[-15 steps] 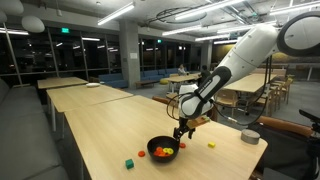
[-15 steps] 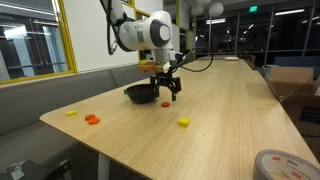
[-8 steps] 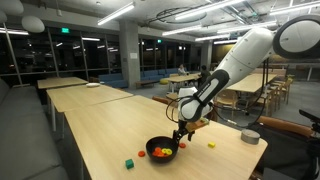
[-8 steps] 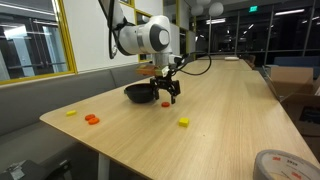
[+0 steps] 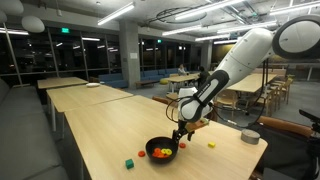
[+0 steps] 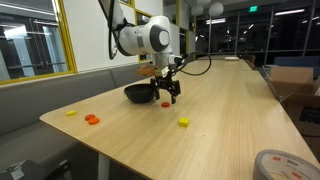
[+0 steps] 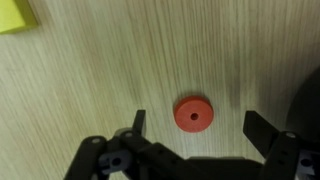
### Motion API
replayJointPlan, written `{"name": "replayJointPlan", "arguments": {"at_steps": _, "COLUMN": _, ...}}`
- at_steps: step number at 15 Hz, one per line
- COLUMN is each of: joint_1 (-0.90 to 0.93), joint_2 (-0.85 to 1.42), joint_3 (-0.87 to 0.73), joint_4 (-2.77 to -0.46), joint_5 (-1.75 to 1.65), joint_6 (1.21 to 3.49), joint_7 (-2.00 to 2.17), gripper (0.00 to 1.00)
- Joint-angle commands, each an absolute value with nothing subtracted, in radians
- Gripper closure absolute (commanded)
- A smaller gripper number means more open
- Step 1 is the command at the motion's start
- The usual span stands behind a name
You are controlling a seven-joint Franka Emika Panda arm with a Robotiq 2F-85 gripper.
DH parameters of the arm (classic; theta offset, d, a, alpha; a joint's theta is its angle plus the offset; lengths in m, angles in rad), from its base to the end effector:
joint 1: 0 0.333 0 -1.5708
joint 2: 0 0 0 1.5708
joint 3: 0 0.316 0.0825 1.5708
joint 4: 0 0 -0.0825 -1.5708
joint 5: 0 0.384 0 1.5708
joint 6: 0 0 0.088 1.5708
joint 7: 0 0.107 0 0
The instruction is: Put the rings inside the black bowl
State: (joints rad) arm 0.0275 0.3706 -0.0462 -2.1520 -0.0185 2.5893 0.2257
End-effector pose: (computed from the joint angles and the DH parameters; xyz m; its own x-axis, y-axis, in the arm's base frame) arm 0.5762 -0.0103 0.2321 0.9724 -0.2224 0.0711 -0.2238 -0.9746 0.0118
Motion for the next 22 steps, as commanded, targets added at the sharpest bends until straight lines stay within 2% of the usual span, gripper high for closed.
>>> {"name": "replayJointPlan", "arguments": {"at_steps": 1, "joint_1": 0.043, "joint_2": 0.378, "joint_3": -0.077, "joint_4": -2.143, "joint_5": -0.035, "joint_6": 2.606, "joint_7": 0.275, "gripper": 0.0}}
{"name": "replayJointPlan", "arguments": {"at_steps": 21, "joint_1": 0.048, "joint_2": 0.403, "joint_3": -0.08, "joint_4": -2.125, "joint_5": -0.027, "joint_6": 2.59, "joint_7": 0.265, "gripper": 0.0}}
{"name": "replayJointPlan", "arguments": {"at_steps": 22, "joint_1": 0.049, "joint_2": 0.402, "joint_3": -0.081, "joint_4": -2.125, "joint_5": -0.031, "joint_6": 2.591, "joint_7": 0.265, "gripper": 0.25}}
